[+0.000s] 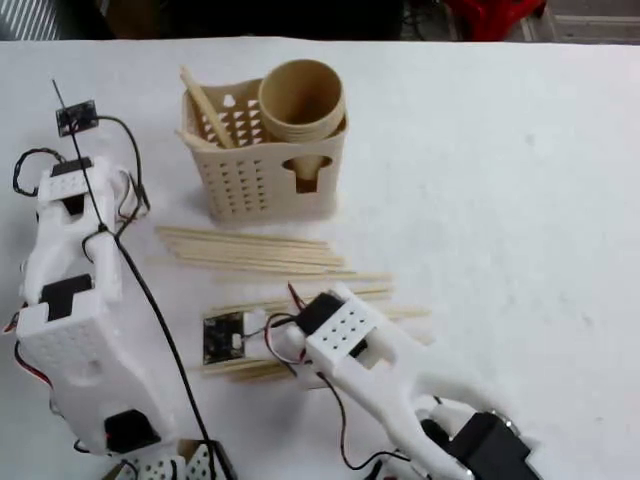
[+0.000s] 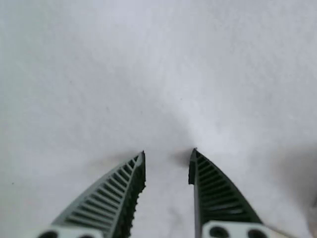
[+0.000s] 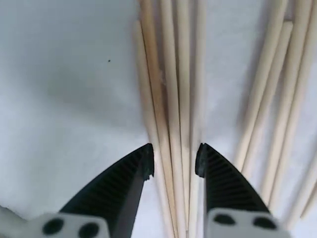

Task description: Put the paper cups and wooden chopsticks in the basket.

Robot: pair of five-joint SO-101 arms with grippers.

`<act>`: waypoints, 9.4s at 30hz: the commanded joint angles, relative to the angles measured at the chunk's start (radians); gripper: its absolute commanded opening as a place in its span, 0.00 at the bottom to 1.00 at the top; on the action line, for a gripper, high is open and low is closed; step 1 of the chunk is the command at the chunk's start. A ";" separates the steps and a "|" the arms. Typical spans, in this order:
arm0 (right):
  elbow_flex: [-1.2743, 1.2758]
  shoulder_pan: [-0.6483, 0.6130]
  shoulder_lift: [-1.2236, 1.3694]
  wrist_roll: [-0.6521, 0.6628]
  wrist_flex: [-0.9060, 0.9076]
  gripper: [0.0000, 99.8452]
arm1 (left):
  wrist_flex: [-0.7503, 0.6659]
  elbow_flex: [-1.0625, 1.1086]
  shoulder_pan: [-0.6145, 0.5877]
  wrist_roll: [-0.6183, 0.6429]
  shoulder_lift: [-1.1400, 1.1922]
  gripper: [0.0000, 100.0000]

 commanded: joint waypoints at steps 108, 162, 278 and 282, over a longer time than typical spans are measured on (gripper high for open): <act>-0.278 0.193 0.343 -0.158 -0.349 0.15 | -0.014 -0.009 0.007 0.000 -0.013 0.16; -0.218 0.197 -0.572 -0.479 -0.496 0.02 | -0.017 -0.009 0.007 0.000 -0.012 0.16; -0.095 0.180 0.122 0.038 -0.219 0.07 | -0.017 -0.009 0.008 -0.003 -0.010 0.16; -0.161 0.208 0.239 0.040 -0.216 0.07 | -0.017 -0.009 0.008 -0.003 -0.010 0.16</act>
